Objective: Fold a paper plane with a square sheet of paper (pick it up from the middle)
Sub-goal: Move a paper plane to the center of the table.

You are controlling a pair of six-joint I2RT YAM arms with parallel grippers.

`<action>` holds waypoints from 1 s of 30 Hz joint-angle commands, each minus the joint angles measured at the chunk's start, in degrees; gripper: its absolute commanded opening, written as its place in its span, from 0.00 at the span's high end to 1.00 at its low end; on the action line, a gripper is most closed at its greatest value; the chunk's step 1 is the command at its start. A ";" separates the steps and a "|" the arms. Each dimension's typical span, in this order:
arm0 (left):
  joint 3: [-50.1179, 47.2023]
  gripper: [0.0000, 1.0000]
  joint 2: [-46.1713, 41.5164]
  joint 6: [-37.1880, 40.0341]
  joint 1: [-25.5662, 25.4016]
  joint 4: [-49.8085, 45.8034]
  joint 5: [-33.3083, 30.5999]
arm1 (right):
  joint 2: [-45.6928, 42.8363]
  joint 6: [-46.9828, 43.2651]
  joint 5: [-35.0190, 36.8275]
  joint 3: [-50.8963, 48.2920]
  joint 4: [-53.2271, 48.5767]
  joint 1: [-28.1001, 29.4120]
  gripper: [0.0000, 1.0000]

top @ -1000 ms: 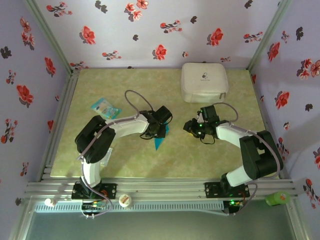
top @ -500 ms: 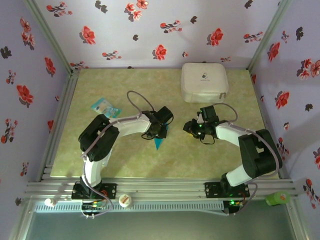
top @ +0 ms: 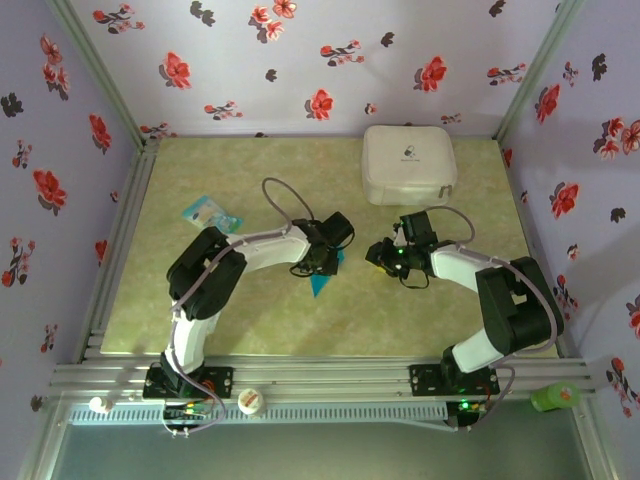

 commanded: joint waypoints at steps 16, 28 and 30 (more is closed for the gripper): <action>0.01 0.63 4.97 -10.37 -1.46 -3.41 -3.74 | -4.32 -3.70 -0.43 -2.28 -2.97 -3.02 0.65; 0.67 0.58 2.11 -13.32 -1.28 -4.35 -5.23 | -6.86 -6.48 0.56 -1.14 -6.87 -4.59 0.64; 0.04 0.57 0.03 -14.03 -1.28 -3.07 -5.50 | -7.78 -7.18 2.36 -0.82 -8.27 -4.61 0.63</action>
